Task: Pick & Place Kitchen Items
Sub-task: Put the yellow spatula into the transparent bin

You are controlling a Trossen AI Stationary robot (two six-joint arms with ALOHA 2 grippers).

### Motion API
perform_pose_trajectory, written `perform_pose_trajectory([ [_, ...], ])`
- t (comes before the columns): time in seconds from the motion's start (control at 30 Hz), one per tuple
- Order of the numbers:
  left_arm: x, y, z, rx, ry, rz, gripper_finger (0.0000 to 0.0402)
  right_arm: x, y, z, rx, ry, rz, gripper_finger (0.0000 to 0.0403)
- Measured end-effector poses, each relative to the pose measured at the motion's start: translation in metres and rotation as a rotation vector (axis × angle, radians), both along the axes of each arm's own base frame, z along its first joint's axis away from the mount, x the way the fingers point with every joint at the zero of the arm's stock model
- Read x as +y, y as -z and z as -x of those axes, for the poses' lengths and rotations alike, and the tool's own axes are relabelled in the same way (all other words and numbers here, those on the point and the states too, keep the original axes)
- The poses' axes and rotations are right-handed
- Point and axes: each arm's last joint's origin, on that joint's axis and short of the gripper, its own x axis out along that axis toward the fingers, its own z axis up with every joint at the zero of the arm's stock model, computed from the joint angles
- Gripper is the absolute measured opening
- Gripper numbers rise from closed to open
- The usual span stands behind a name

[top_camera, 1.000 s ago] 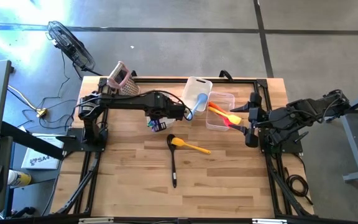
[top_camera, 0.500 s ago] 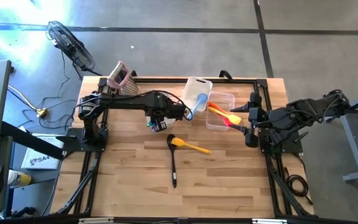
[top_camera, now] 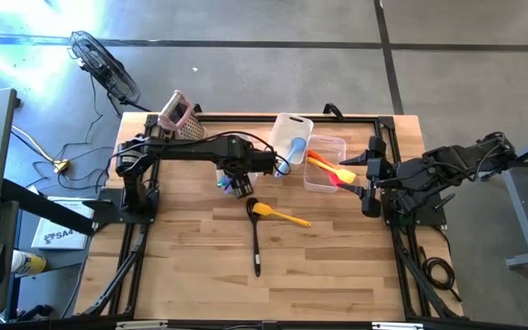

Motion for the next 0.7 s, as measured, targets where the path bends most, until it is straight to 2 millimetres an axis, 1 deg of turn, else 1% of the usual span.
perform_pose_trajectory([
  [0.3, 0.000, 0.000, -0.001, -0.016, 0.004, 0.015, 0.0218, 0.000, 0.000, 0.000, 0.000, -0.002, -0.001, 0.0255],
  [0.4, 0.000, -0.003, -0.002, -0.022, 0.004, 0.015, 0.0218, 0.000, 0.000, 0.000, 0.000, -0.002, -0.001, 0.0255],
  [0.53, -0.001, -0.012, -0.004, -0.052, 0.007, 0.013, 0.0218, 0.000, 0.000, 0.000, 0.000, -0.002, -0.001, 0.0255],
  [0.6, -0.001, -0.021, -0.005, -0.077, 0.009, 0.025, 0.0218, 0.000, 0.000, 0.000, 0.001, -0.002, -0.001, 0.0255],
  [0.7, -0.003, -0.035, -0.005, -0.111, 0.015, 0.093, 0.0218, 0.000, 0.000, 0.000, 0.000, -0.002, -0.001, 0.0255],
])
